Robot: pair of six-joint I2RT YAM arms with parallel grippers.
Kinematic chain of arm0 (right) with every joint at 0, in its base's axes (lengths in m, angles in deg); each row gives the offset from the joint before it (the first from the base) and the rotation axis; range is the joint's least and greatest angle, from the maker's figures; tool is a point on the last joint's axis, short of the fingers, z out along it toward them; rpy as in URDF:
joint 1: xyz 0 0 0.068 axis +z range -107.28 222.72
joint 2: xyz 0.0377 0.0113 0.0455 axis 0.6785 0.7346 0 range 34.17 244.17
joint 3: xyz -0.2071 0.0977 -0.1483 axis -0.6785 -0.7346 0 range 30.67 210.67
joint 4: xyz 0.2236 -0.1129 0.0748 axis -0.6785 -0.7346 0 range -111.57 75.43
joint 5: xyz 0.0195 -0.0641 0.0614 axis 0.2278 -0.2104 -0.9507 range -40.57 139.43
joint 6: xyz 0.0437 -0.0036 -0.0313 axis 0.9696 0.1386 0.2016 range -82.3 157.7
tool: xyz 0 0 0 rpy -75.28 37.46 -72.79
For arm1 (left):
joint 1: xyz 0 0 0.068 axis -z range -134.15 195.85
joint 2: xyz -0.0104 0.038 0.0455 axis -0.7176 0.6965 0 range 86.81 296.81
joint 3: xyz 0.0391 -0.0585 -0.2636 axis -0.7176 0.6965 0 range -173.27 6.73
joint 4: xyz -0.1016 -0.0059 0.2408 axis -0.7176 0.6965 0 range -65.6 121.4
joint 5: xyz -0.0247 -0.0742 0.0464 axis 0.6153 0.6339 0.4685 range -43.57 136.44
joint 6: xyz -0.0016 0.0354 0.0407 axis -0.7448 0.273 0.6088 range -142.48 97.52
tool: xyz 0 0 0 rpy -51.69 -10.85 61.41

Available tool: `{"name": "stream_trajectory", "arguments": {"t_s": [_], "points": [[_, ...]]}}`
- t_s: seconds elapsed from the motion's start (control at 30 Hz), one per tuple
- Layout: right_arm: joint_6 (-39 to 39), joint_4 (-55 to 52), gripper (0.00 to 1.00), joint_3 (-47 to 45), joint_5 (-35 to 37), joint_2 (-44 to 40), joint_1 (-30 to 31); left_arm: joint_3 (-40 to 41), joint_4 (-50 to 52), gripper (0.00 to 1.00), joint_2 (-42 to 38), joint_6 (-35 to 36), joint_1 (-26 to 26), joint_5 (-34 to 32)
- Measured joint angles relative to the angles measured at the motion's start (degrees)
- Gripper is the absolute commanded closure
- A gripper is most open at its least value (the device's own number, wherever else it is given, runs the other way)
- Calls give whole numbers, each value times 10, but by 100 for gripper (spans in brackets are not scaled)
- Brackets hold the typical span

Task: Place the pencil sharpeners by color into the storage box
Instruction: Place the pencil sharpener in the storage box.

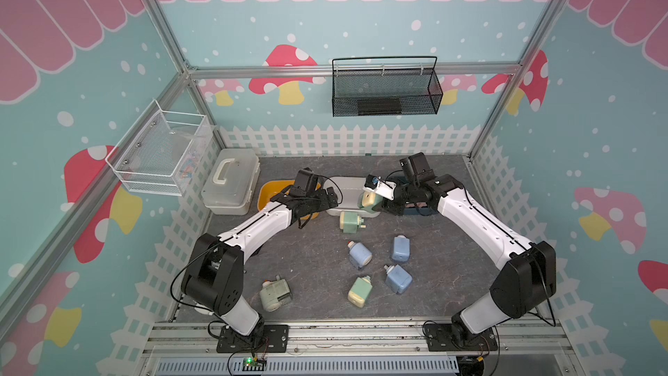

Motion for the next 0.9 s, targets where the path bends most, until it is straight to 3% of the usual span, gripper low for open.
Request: {"name": "stream_trajectory", "arguments": {"t_s": [0.33, 0.63, 0.9], "points": [[223, 67, 100, -64, 111, -6, 0, 0, 1, 1, 0, 1, 0, 5], [410, 59, 100, -72, 118, -6, 0, -18, 10, 2, 26, -14, -56, 42], [504, 37, 100, -46, 113, 26, 0, -71, 18, 2, 74, -4, -56, 37]]}}
